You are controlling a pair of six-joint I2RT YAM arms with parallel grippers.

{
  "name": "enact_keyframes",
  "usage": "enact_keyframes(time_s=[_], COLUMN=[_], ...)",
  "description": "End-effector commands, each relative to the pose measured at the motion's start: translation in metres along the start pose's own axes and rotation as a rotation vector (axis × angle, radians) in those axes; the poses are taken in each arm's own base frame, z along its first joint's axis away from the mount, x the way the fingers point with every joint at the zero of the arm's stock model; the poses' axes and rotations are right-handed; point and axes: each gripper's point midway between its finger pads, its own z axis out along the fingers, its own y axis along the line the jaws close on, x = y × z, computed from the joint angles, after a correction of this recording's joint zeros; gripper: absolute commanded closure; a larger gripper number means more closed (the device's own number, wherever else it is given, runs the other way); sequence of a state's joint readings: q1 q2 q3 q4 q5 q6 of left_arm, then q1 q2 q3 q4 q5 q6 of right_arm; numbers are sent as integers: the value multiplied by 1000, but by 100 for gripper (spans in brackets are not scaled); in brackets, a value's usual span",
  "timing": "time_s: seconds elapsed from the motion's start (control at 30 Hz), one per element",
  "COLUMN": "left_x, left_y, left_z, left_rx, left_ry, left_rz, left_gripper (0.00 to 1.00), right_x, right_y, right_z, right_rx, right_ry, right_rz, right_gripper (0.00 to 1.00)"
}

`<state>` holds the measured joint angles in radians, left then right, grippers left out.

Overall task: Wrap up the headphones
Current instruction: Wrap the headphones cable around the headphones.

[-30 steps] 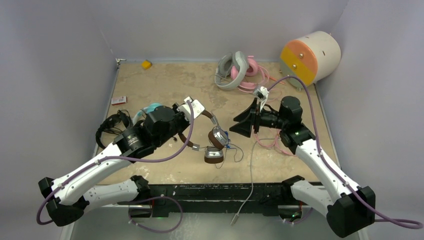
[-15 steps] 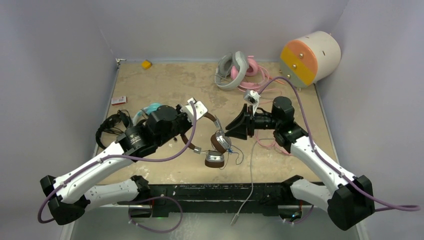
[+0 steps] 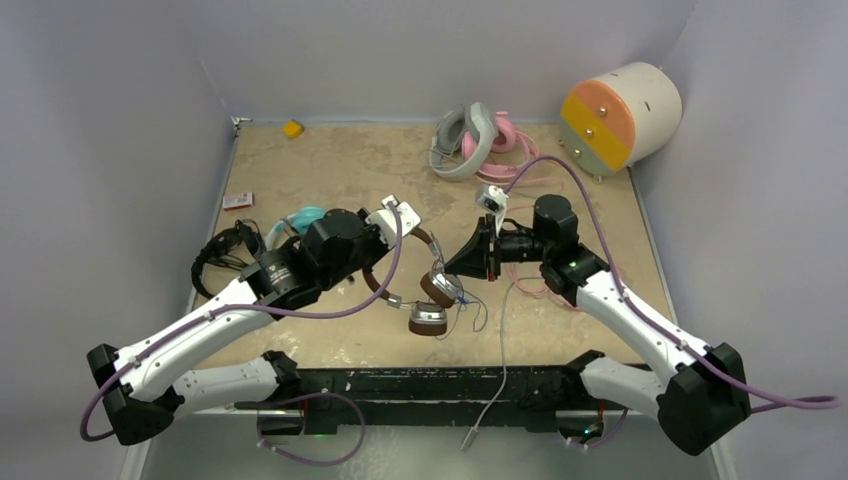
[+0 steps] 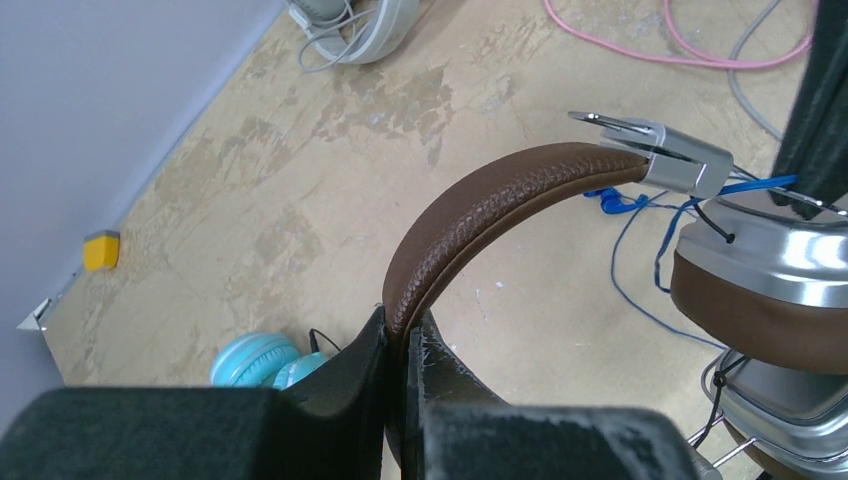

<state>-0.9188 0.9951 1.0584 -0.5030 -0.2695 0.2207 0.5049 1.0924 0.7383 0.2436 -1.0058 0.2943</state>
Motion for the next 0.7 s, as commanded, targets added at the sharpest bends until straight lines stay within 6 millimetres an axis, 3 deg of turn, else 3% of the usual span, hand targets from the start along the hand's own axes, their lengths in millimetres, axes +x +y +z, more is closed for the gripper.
enact_keyframes(time_s=[0.0,0.13,0.3,0.5,0.6,0.67], left_x=[-25,-13,-8,-16,-13,-14], left_y=[11,18,36,37,55,65], left_z=[-1,8,15,23,21,18], left_rx=[-47,-113,-249,-282,-376,-389], left_ry=[-54,13,119,191,217,207], left_rz=[-33,-40,-118,-218,-270,-321], left_gripper=[100,100,100,100,100,100], right_x=[-31,-34,-17,10,25,27], right_y=[18,34,49,16,7,-17], right_z=[-5,0,17,25,15,2], right_rx=[2,-44,-89,77,166,354], right_ry=[-59,-49,33,115,152,123], right_rz=[-83,-82,-78,9,59,76], right_gripper=[100,100,100,100,100,100])
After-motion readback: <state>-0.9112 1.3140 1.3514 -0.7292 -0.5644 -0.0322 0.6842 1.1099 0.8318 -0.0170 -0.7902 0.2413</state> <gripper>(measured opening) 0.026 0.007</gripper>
